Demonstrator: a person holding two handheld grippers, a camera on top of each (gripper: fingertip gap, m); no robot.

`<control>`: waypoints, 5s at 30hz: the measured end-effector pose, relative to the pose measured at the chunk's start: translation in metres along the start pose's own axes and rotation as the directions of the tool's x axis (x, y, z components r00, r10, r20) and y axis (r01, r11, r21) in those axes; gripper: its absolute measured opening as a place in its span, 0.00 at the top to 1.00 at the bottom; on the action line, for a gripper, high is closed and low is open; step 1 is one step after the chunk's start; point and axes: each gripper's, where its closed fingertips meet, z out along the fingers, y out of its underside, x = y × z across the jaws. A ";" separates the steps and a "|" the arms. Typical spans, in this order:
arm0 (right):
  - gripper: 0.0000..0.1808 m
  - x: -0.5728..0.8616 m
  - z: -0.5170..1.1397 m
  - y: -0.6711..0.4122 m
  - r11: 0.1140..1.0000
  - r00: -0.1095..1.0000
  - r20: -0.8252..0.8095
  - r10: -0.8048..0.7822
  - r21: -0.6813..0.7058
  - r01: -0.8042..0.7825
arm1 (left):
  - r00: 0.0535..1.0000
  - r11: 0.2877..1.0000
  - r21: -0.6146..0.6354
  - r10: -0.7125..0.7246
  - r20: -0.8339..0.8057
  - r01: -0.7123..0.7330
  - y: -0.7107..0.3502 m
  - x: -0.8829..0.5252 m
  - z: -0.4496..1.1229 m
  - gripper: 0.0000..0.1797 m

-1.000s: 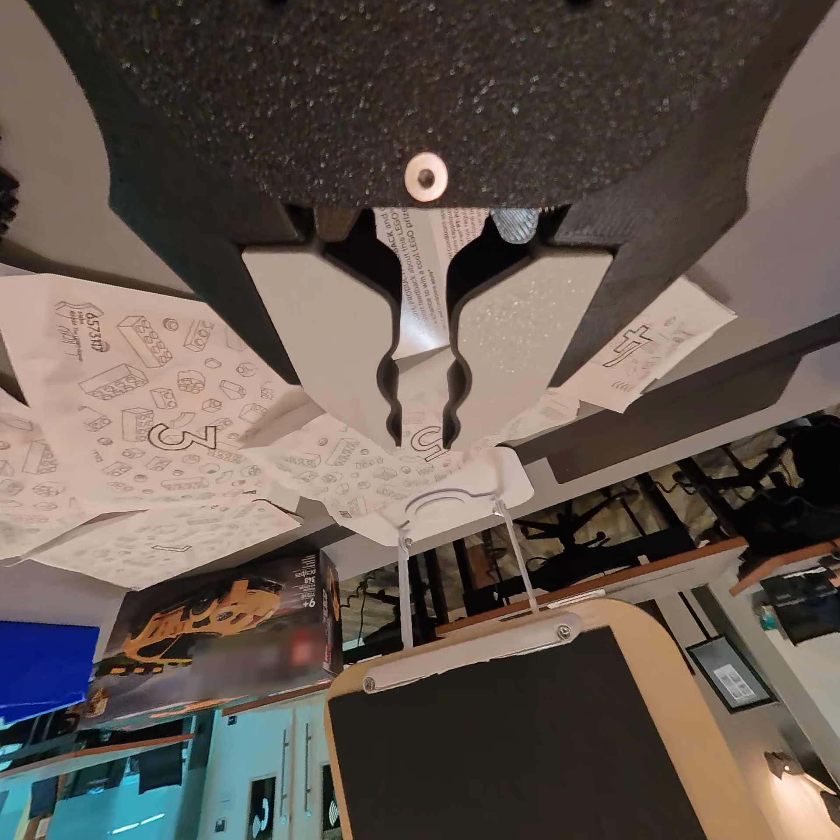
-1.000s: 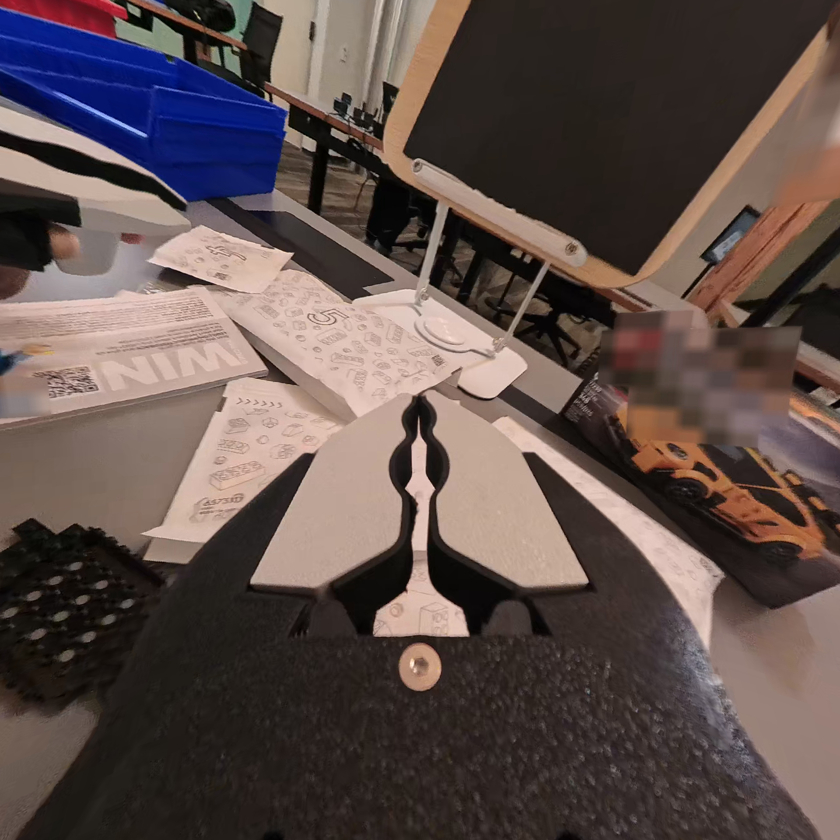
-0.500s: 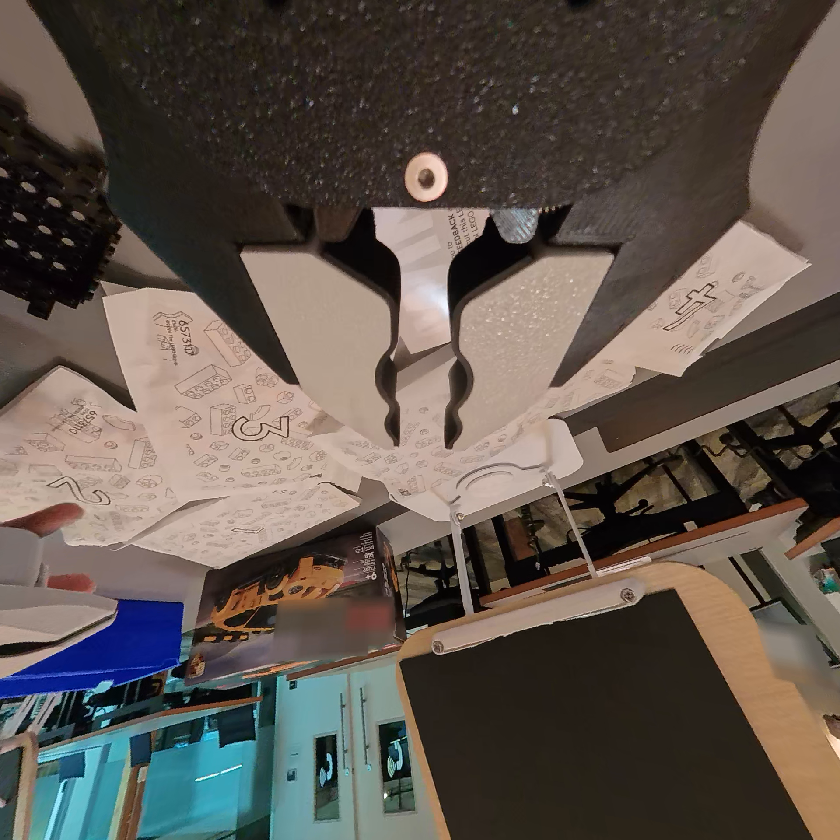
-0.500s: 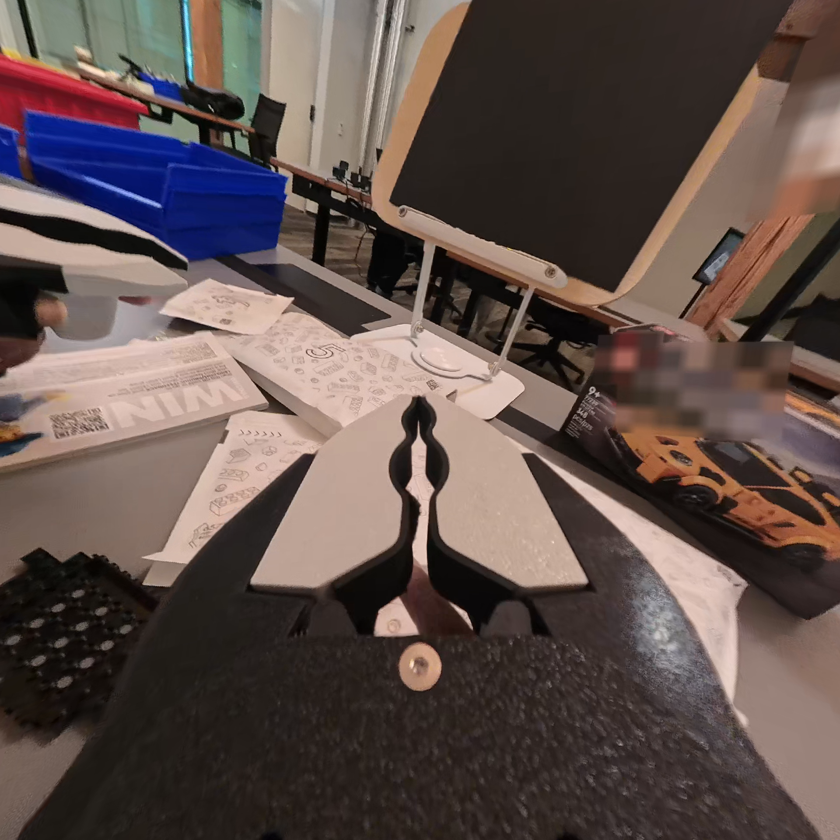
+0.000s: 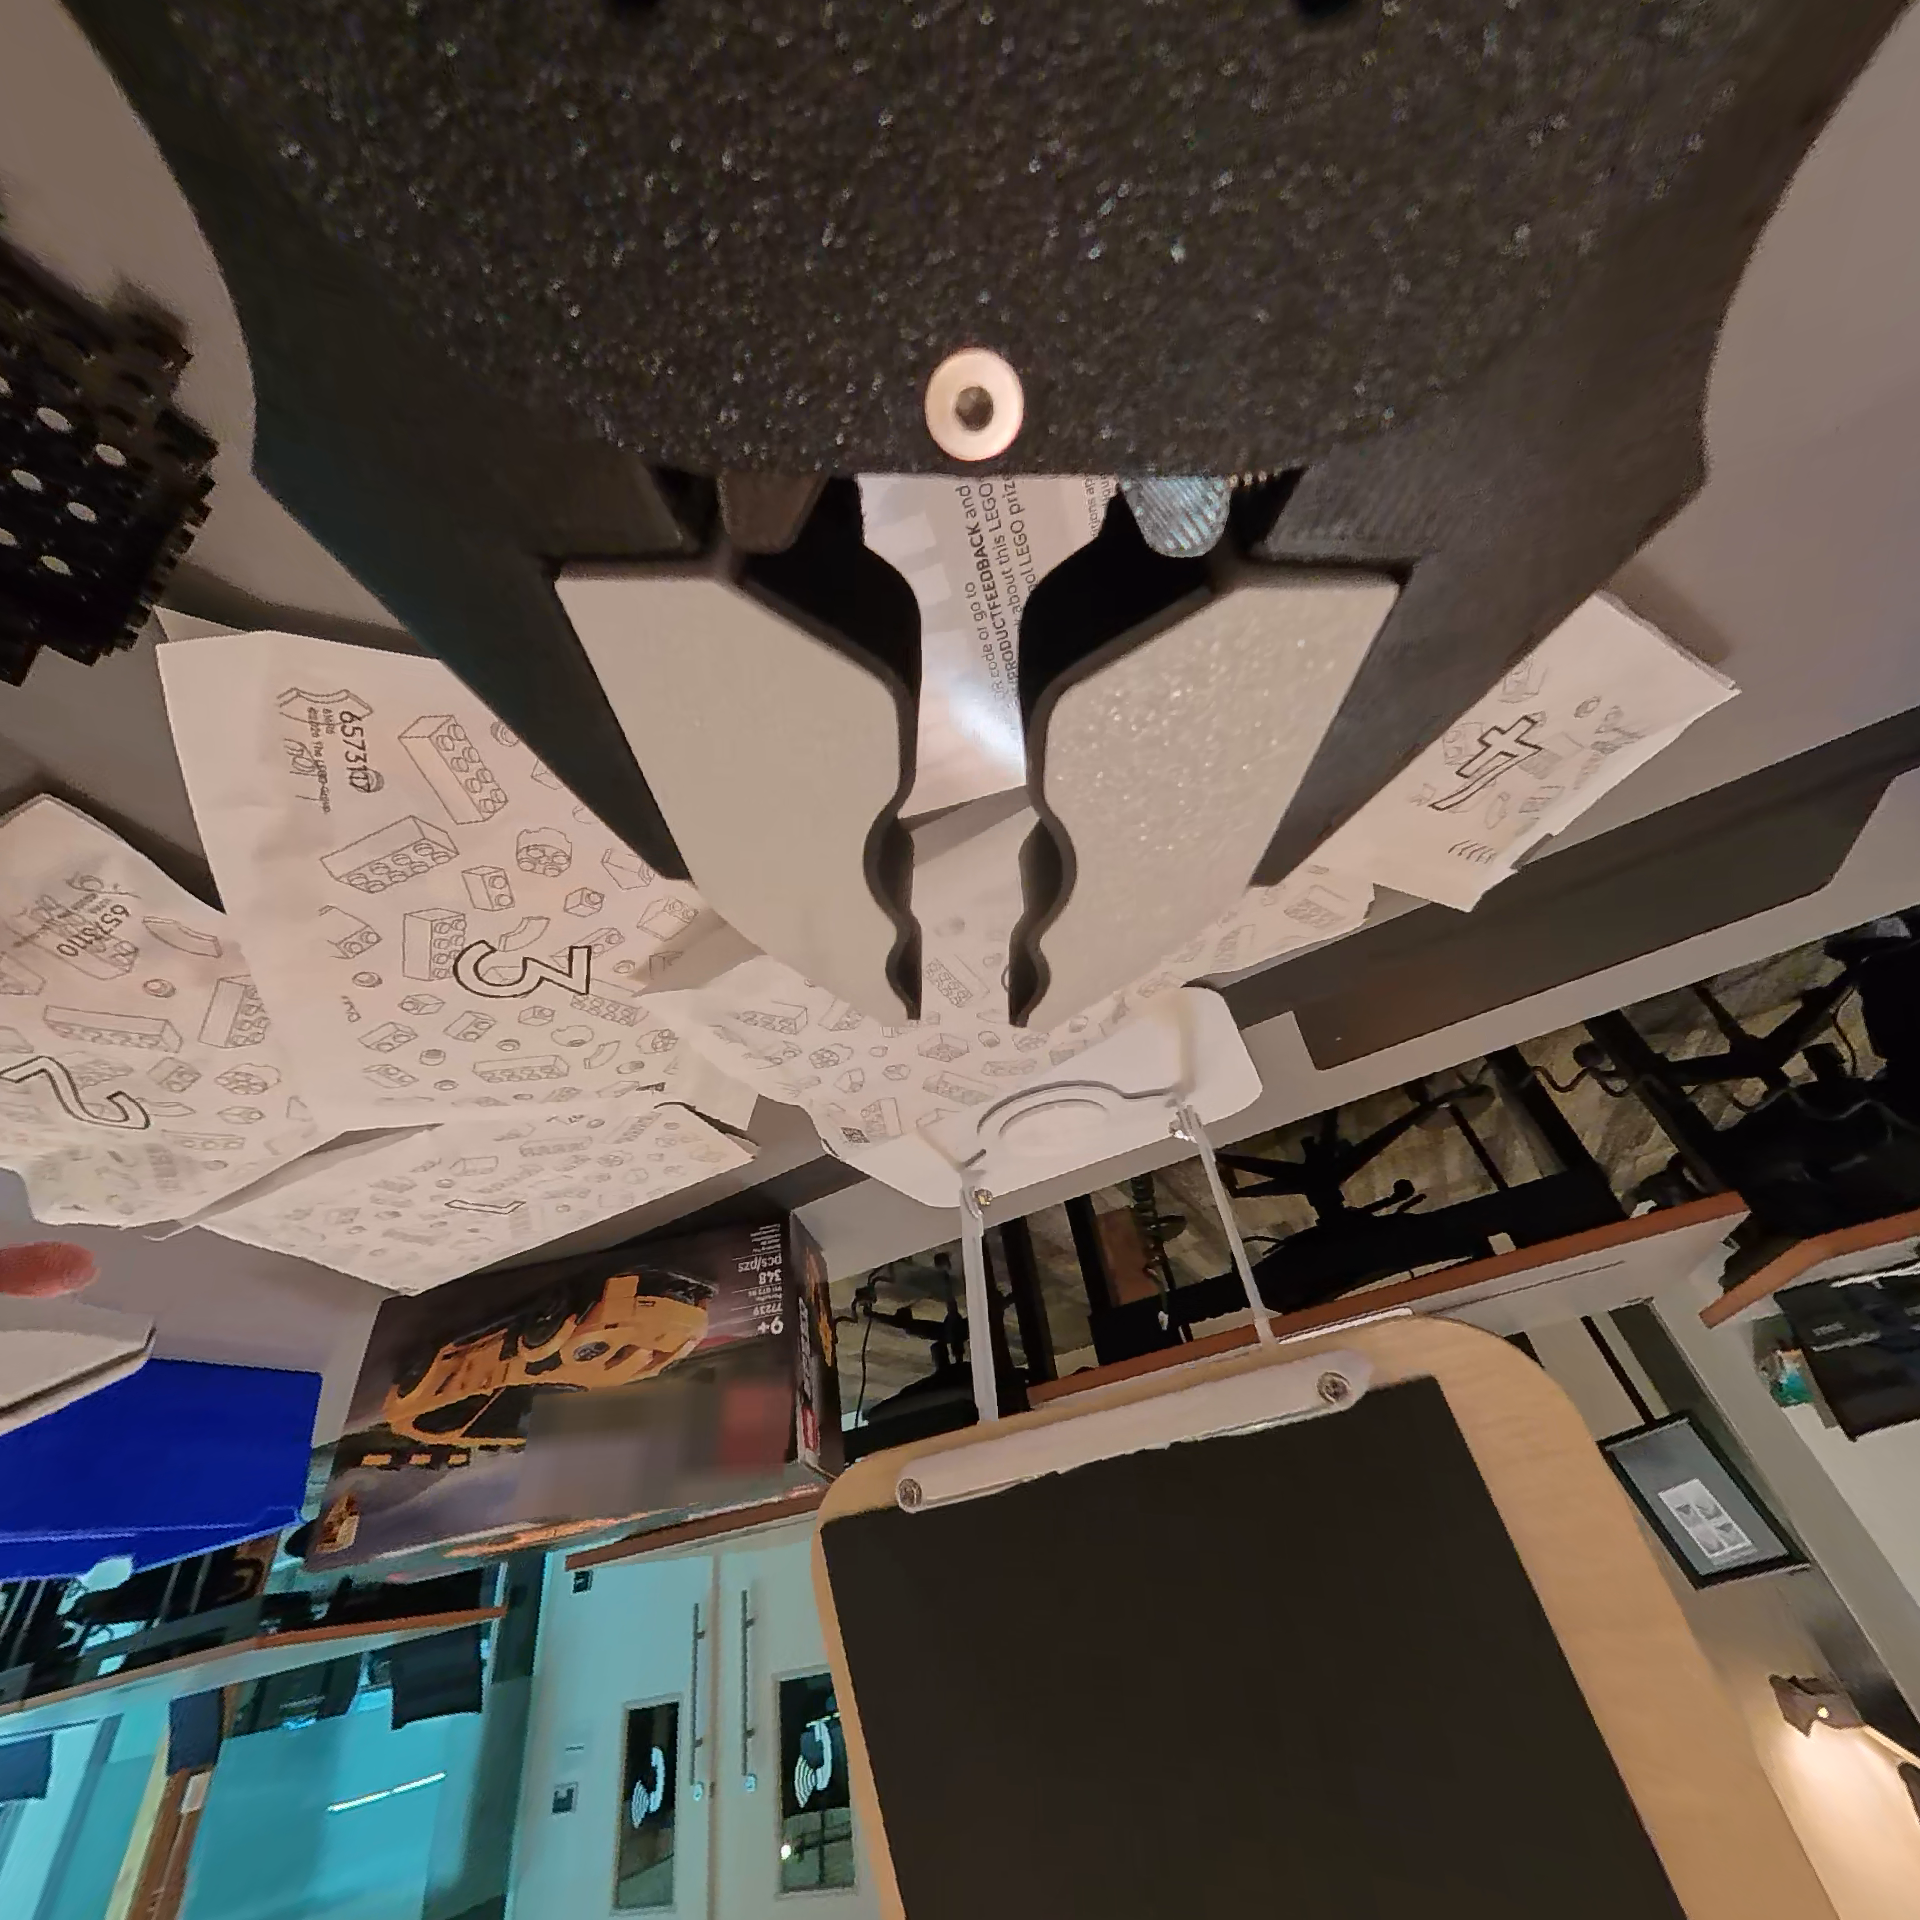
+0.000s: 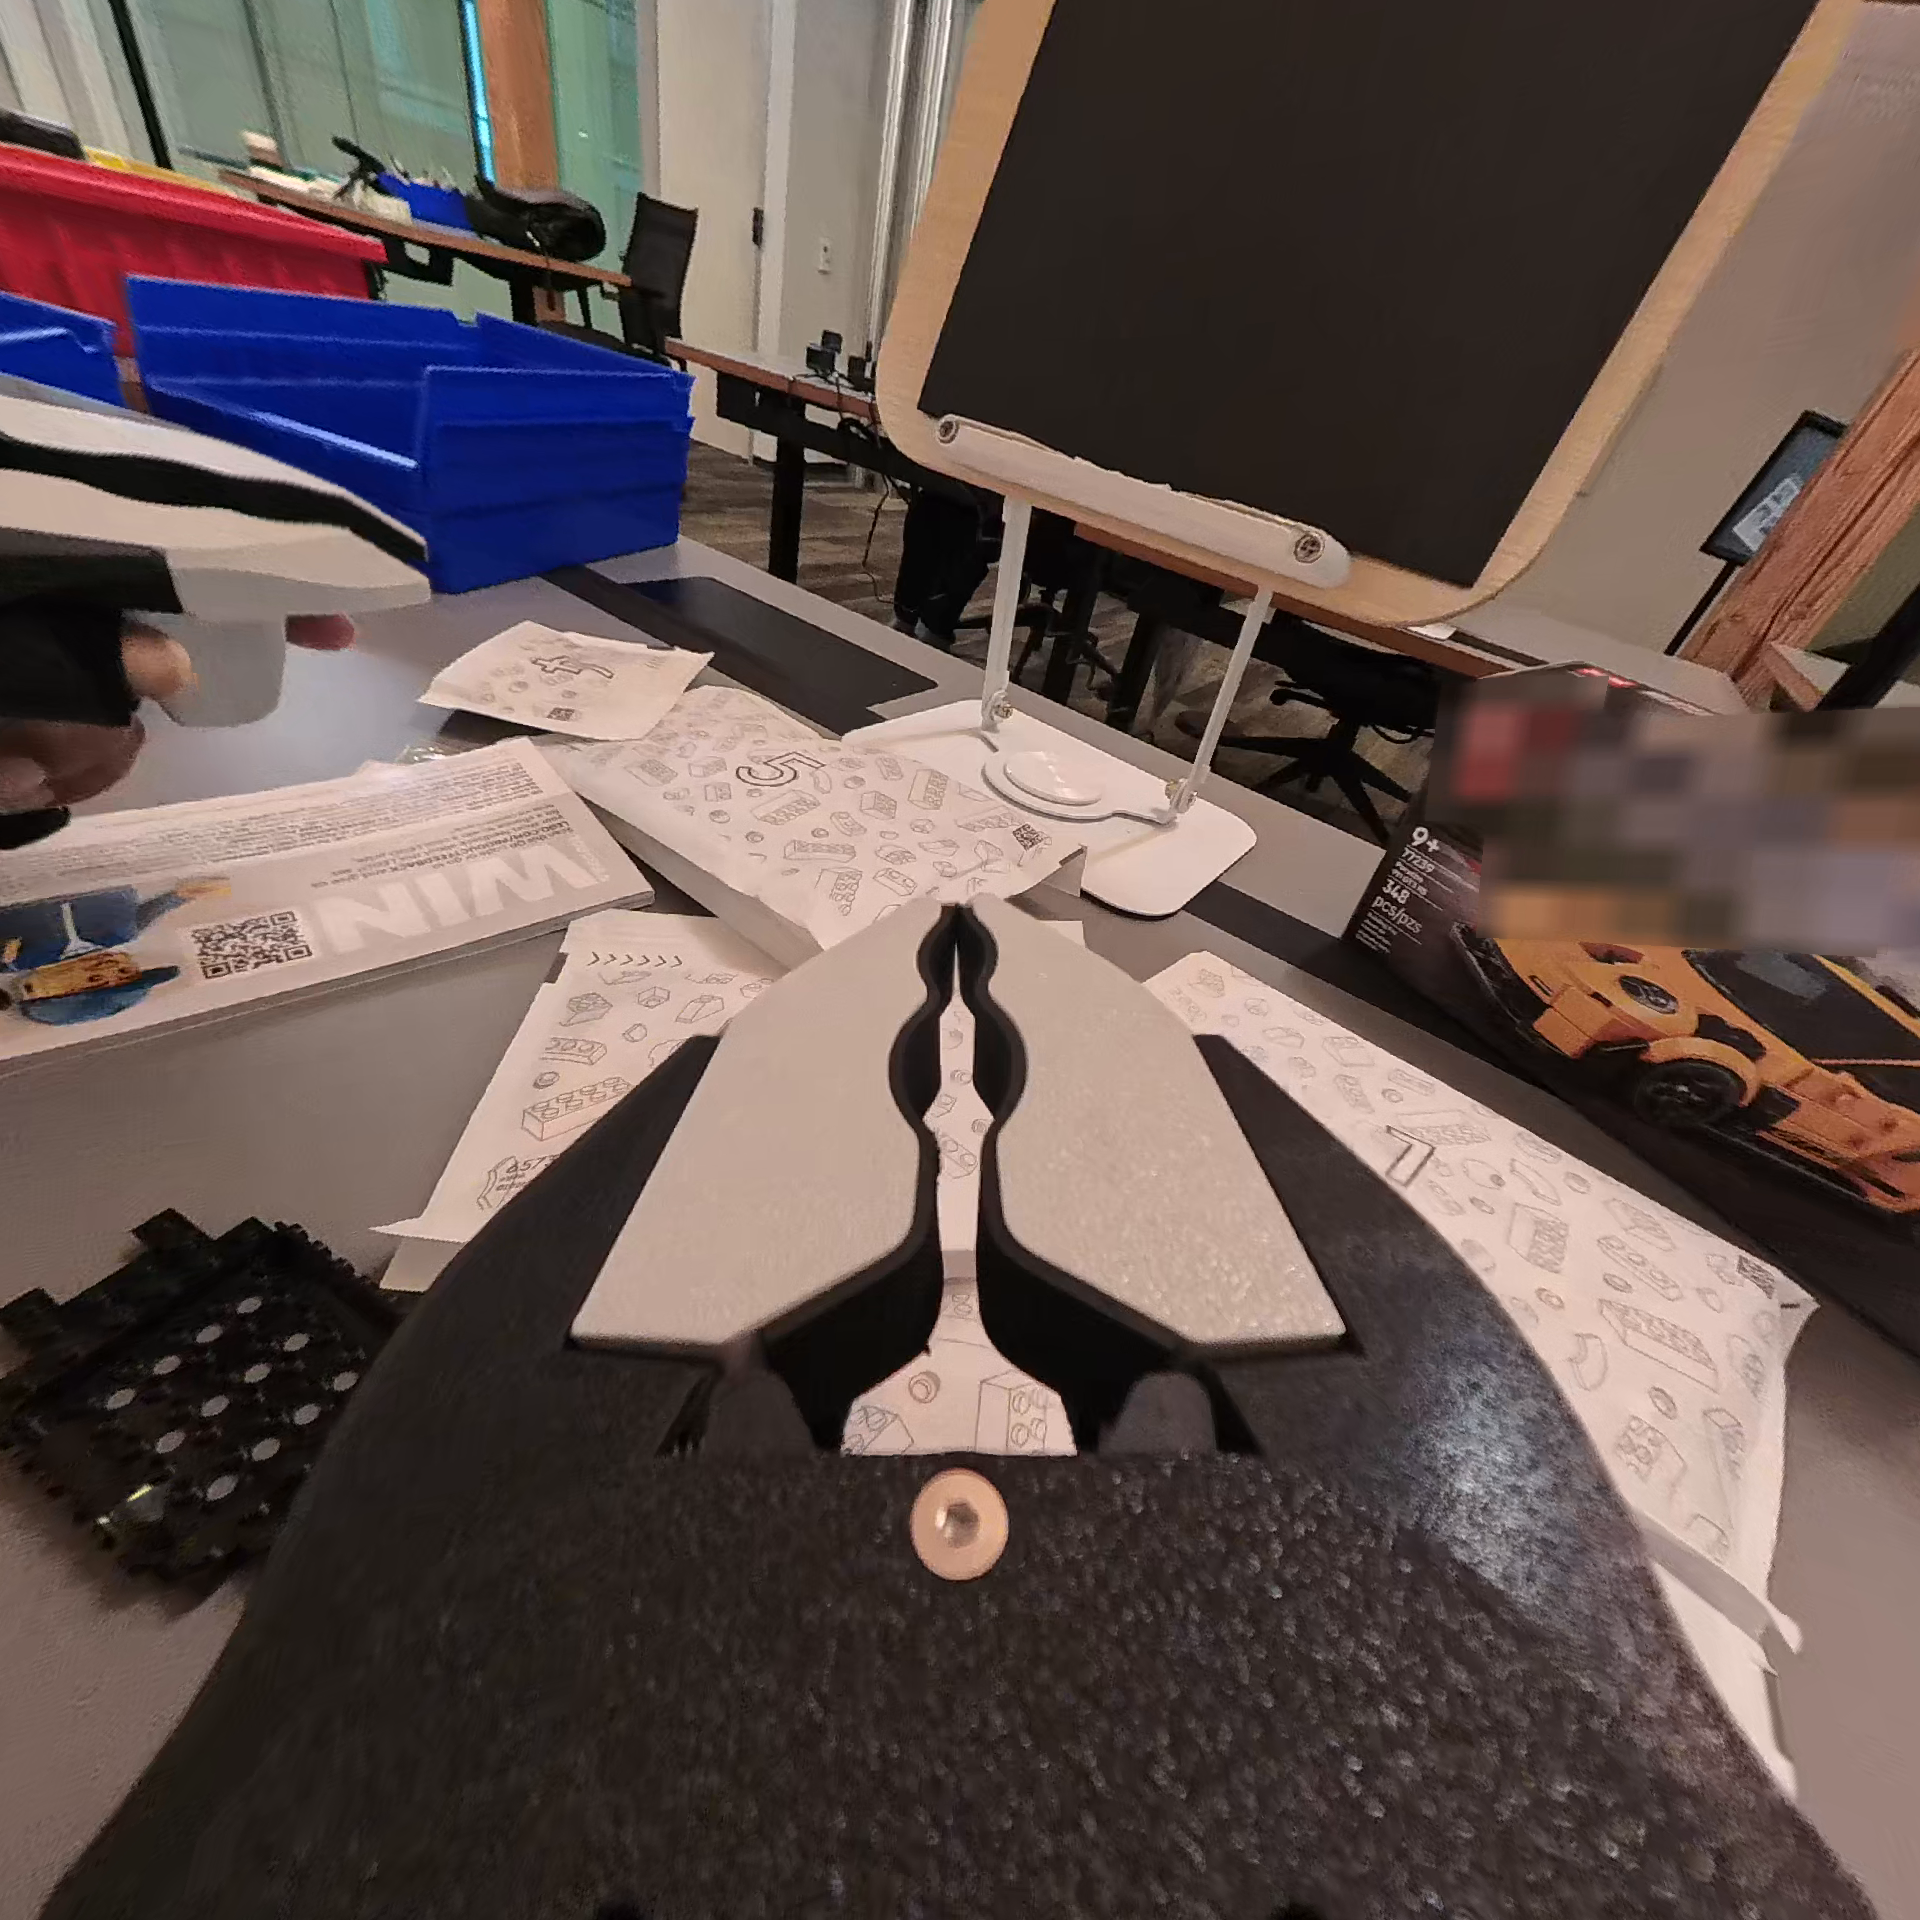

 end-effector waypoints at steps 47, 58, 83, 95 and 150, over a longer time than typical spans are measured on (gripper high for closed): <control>1.00 0.000 -0.064 0.022 0.986 0.963 -0.225 0.150 -0.031 -0.161 | 0.994 0.994 -0.037 -0.100 0.037 0.101 0.008 0.028 -0.066 0.89; 1.00 -0.003 -0.064 0.022 0.987 0.967 -0.212 0.142 -0.042 -0.154 | 0.992 0.989 -0.082 -0.121 0.039 0.124 0.026 0.033 -0.061 0.89; 1.00 -0.021 -0.051 0.022 0.991 0.980 -0.173 0.096 -0.079 -0.111 | 0.973 0.973 -0.120 -0.181 0.145 0.199 0.033 0.032 -0.054 1.00; 1.00 -0.044 -0.044 0.019 0.992 0.989 -0.122 0.082 -0.083 -0.093 | 0.982 0.979 -0.127 -0.145 0.122 0.161 0.031 0.050 -0.041 1.00; 1.00 -0.044 -0.029 0.030 0.986 0.970 -0.201 0.136 -0.071 -0.153 | 0.966 0.982 -0.068 -0.159 0.202 0.176 0.029 0.026 -0.054 0.98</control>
